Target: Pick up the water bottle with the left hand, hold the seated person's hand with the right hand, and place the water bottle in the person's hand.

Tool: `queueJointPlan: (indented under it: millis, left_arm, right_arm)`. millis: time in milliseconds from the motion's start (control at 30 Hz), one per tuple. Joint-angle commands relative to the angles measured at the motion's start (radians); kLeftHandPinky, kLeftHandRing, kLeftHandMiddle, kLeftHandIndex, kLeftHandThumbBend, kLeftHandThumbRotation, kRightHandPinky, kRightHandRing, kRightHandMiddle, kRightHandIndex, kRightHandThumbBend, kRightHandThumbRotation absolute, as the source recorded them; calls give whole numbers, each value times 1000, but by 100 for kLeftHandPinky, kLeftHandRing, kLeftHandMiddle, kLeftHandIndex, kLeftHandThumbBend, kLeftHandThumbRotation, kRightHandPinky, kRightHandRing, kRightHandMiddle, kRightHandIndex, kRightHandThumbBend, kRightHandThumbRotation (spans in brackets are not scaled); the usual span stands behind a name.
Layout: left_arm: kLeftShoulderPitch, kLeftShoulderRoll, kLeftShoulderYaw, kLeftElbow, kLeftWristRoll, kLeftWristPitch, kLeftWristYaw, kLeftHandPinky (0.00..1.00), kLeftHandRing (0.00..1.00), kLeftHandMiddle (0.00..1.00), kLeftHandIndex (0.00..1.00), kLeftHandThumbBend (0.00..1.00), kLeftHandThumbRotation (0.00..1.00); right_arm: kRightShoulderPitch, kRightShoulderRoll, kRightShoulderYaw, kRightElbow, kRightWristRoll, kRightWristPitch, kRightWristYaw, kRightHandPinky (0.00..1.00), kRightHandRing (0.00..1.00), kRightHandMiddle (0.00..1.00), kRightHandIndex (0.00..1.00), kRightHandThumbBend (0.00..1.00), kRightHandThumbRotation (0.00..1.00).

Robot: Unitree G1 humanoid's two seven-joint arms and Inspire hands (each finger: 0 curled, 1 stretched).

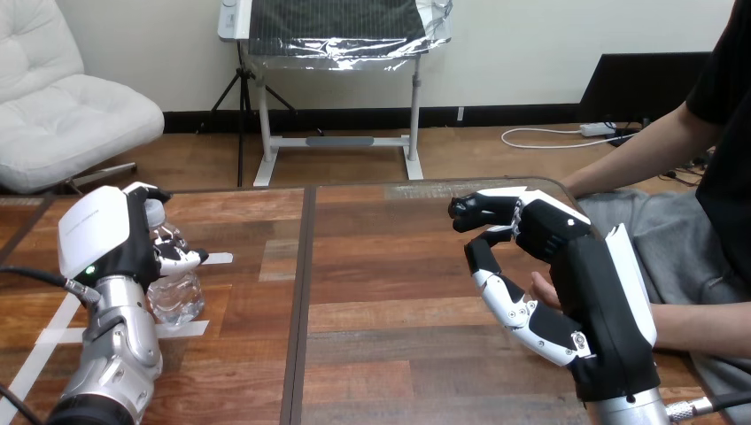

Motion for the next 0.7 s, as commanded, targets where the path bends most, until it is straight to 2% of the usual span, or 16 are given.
queueJointPlan:
  millis: [0,400,667]
  left_arm:
    - [-9,-13,-7,2,0,13,-15,54,64,71,73,80,5]
    - [15,-24,13,-12,-29,-10,-17,52,61,67,69,80,2]
    - [33,-31,27,-10,-62,-65,-19,52,61,67,68,80,0]
  right_arm:
    - [-54,-10,-12,-30,21,-20,7,52,64,67,62,27,0]
    - [-52,-8,-18,-36,13,-20,0,52,64,67,62,27,0]
    - [-54,-10,-20,-36,12,-19,3,51,64,67,62,27,0]
